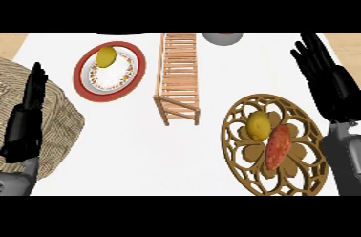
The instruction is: Pick the sweet potato from the placemat and place it in the tiered shelf
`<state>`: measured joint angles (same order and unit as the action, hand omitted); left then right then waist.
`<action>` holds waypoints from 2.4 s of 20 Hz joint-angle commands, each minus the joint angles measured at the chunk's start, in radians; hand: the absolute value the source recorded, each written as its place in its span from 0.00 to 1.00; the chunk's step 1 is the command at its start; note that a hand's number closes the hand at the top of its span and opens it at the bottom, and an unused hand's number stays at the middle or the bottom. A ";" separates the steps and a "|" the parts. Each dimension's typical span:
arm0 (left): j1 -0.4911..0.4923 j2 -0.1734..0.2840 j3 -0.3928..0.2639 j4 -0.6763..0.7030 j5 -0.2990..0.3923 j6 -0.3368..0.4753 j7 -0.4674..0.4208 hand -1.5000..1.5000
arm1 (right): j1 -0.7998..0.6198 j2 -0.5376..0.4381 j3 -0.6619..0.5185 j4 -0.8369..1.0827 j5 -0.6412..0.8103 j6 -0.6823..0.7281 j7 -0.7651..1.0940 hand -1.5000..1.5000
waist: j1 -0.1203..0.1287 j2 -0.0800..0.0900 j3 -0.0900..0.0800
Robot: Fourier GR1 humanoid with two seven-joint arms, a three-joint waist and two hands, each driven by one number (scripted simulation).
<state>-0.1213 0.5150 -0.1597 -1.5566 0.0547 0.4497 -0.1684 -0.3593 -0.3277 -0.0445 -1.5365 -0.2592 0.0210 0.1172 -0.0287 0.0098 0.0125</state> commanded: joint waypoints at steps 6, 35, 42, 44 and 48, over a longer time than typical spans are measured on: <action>0.030 -0.087 0.010 -0.115 0.132 -0.036 0.231 0.50 | 0.046 0.001 -0.047 0.048 -0.012 0.011 -0.022 1.00 | 0.037 -0.010 -0.011; 0.040 -0.113 0.027 -0.146 0.155 -0.101 0.323 0.50 | 0.139 -0.479 0.216 -0.497 0.258 0.290 0.748 0.00 | 0.044 -0.009 -0.014; 0.036 -0.174 0.017 -0.117 0.122 -0.089 0.275 0.50 | 0.053 -0.384 0.406 -0.468 0.452 0.299 0.918 0.00 | 0.041 -0.008 -0.014; 0.082 -0.170 0.007 -0.145 0.116 -0.096 0.265 0.50 | 0.026 -0.407 0.412 -0.364 0.494 0.334 0.893 0.00 | 0.052 -0.007 -0.014; 0.013 -0.149 0.065 -0.076 0.142 -0.125 0.280 0.50 | 0.093 -0.410 0.479 -0.366 0.551 0.345 0.914 0.00 | 0.026 -0.008 -0.013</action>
<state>-0.1008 0.3761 -0.1114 -1.7142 0.1839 0.3393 0.1053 -0.2932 -0.7393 0.3756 -1.9169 0.2211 0.3332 0.9606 0.0127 -0.0055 0.0093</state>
